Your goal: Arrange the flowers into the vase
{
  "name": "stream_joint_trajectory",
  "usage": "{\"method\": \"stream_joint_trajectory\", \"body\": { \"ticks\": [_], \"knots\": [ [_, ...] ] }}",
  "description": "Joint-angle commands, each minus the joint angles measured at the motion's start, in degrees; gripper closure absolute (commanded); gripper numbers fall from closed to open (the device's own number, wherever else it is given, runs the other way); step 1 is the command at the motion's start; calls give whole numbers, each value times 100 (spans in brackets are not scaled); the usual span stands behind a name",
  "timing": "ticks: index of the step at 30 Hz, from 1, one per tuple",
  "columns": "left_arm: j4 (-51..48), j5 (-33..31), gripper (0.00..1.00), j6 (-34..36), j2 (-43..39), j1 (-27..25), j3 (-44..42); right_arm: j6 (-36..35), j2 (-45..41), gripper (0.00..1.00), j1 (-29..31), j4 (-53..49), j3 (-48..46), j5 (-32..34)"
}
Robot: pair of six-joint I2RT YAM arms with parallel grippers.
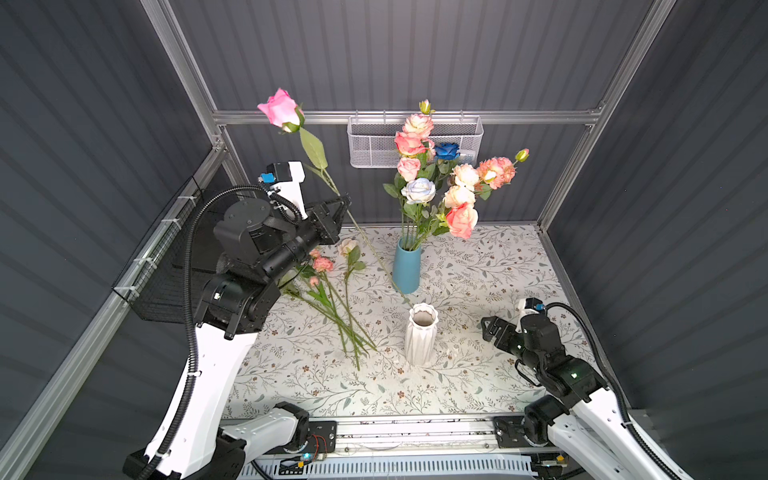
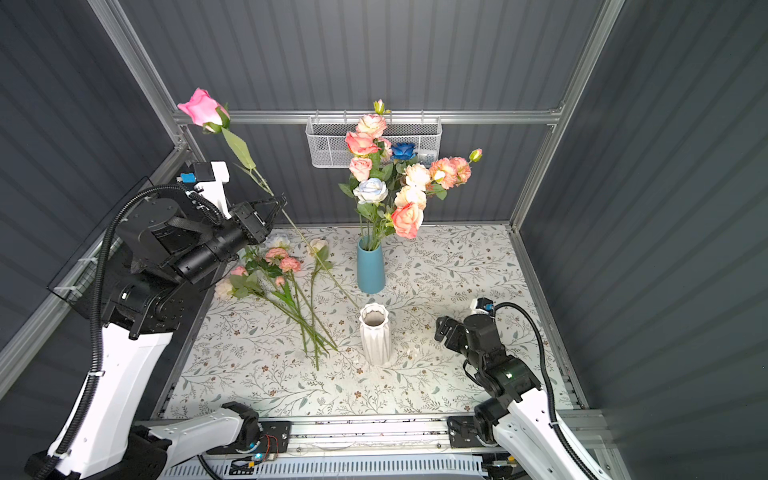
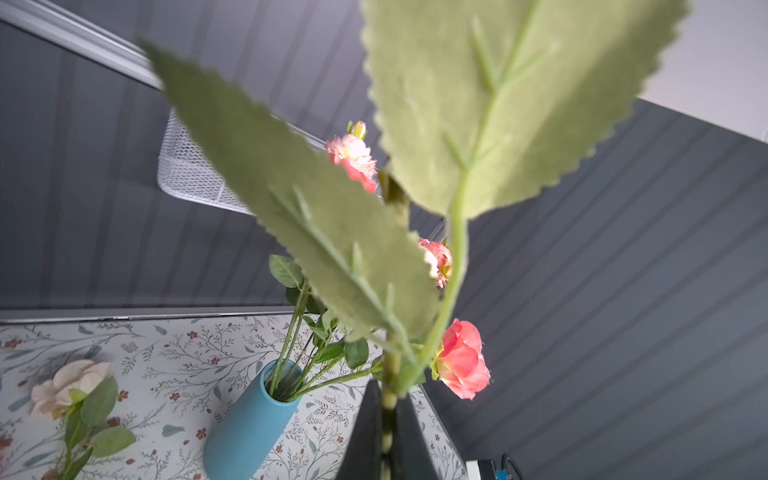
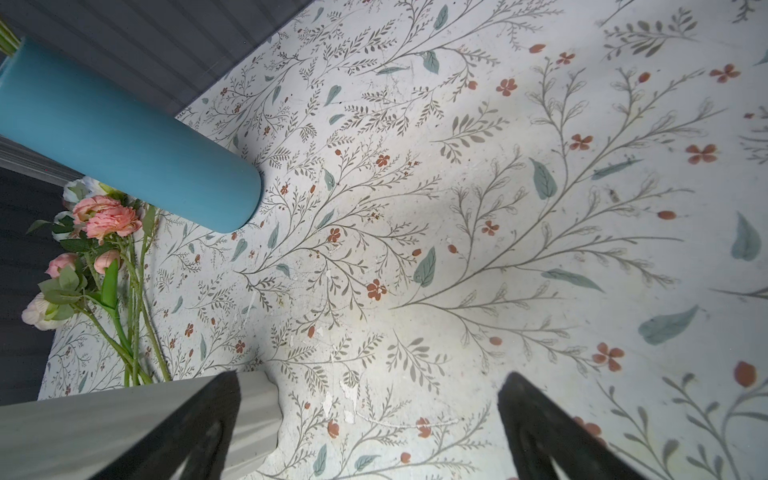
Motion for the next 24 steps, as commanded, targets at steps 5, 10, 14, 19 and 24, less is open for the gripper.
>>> {"method": "stream_joint_trajectory", "body": {
  "ticks": [5, 10, 14, 19, 24],
  "knots": [
    [543, 115, 100, 979, 89, -603, -596, 49, -133, 1, -30, -98, 191, 39],
    [1301, -16, 100, 1035, 165, -986, -848, 32, -137, 1, -30, -150, 241, 58],
    [1539, 74, 100, 1075, 228, -1023, -765, 14, -173, 1, -30, -214, 264, 88],
    [1607, 12, 100, 1209, 322, -1129, -740, 0, -200, 1, -37, -231, 268, 105],
    [1610, 74, 100, 1381, 435, -1207, -538, 10, -149, 1, -30, -169, 273, 59]
  ]
}}
